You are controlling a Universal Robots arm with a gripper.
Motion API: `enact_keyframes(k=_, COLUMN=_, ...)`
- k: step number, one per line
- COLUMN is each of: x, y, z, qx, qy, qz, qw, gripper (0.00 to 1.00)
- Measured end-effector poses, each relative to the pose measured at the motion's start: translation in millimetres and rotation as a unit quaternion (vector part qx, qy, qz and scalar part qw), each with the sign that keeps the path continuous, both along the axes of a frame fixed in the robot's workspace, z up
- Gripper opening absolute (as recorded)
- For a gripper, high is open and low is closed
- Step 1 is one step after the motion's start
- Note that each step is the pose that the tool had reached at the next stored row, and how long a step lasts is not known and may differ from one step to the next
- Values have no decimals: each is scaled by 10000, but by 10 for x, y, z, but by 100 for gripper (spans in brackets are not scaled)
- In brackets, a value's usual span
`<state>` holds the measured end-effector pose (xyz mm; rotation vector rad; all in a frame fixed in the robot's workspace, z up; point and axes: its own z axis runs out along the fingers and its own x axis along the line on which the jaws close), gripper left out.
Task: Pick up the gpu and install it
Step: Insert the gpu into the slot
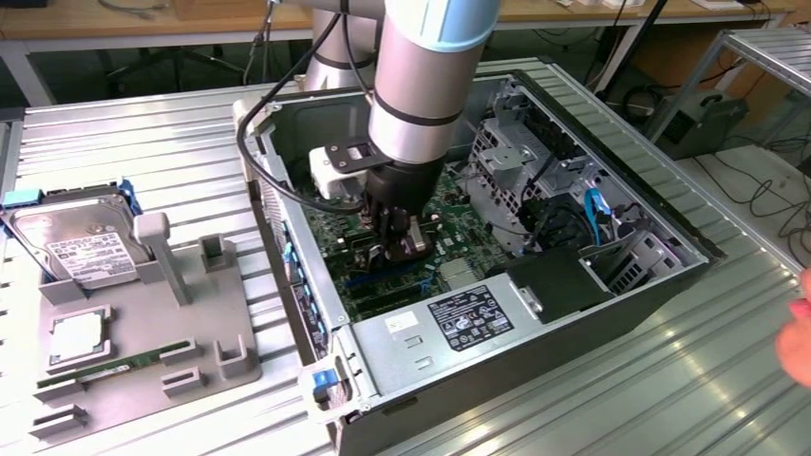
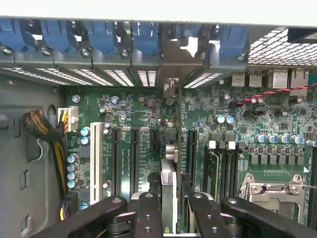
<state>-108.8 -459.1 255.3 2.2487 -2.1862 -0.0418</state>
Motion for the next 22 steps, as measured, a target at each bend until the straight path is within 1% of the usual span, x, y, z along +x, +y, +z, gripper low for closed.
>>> enact_keyframes(k=10, x=0, y=0, z=-14, qx=0, qy=0, qz=1, qw=10000, gripper=27)
enact_keyframes(k=12, x=0, y=0, z=-14, qx=0, qy=0, qz=0, qw=10000, gripper=39)
enact_keyframes(k=13, x=0, y=0, z=-14, qx=-1, qy=0, qz=0, qw=10000, gripper=39)
enact_keyframes(k=14, x=0, y=0, z=-13, qx=-1, qy=0, qz=0, qw=10000, gripper=46)
enact_keyframes(k=17, x=0, y=0, z=-7, qx=-3, qy=1, qz=0, qw=10000, gripper=46)
enact_keyframes(k=20, x=0, y=1, z=68, qx=-1, qy=0, qz=0, qw=10000, gripper=46)
enact_keyframes(k=22, x=1, y=3, z=146, qx=-1, qy=0, qz=1, qw=10000, gripper=46)
